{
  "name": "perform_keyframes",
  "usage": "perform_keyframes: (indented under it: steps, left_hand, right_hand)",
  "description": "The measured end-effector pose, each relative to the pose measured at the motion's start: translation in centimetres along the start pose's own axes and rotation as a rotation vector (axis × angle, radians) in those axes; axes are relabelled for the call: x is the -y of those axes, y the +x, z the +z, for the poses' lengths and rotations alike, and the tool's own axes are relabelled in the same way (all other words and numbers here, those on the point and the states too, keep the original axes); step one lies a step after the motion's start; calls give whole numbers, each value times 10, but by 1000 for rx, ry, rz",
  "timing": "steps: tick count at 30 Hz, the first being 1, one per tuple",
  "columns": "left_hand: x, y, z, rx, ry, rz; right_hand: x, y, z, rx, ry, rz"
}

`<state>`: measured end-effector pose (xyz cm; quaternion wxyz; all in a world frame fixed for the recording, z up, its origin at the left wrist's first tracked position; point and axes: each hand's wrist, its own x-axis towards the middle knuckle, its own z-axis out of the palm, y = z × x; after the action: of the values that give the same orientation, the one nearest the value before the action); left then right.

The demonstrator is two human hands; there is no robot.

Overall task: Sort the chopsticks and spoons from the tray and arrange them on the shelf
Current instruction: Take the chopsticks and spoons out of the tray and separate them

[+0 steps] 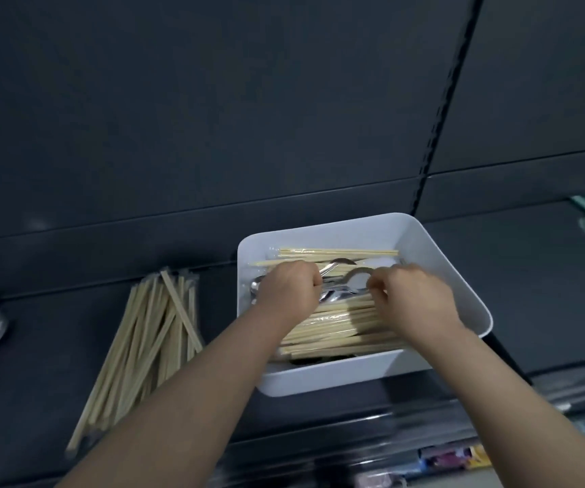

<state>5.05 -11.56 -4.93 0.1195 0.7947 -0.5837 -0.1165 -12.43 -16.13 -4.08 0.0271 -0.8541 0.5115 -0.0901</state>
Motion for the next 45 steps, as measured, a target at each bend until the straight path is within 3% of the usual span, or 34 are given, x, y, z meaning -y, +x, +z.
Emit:
perform_keyframes:
  steps: [5, 8, 14, 21, 34, 45]
  left_hand:
    - [-14, 13, 14, 27, 128, -79]
    - [-10, 16, 8, 0, 2, -177]
    - [13, -2, -30, -327, -262, -315]
    - [29, -20, -39, -320, -264, -367]
    - [14, 6, -27, -268, -293, -340]
    - [-3, 19, -5, -150, -278, -383]
  right_hand:
    - [-9, -2, 3, 34, 76, -53]
    - [-11, 3, -1, 25, 109, -76]
    - [19, 50, 5, 136, 79, -252]
    - [60, 75, 31, 289, -106, -452]
    - [18, 70, 9, 334, -79, -201]
    - [-30, 43, -14, 290, 181, 94]
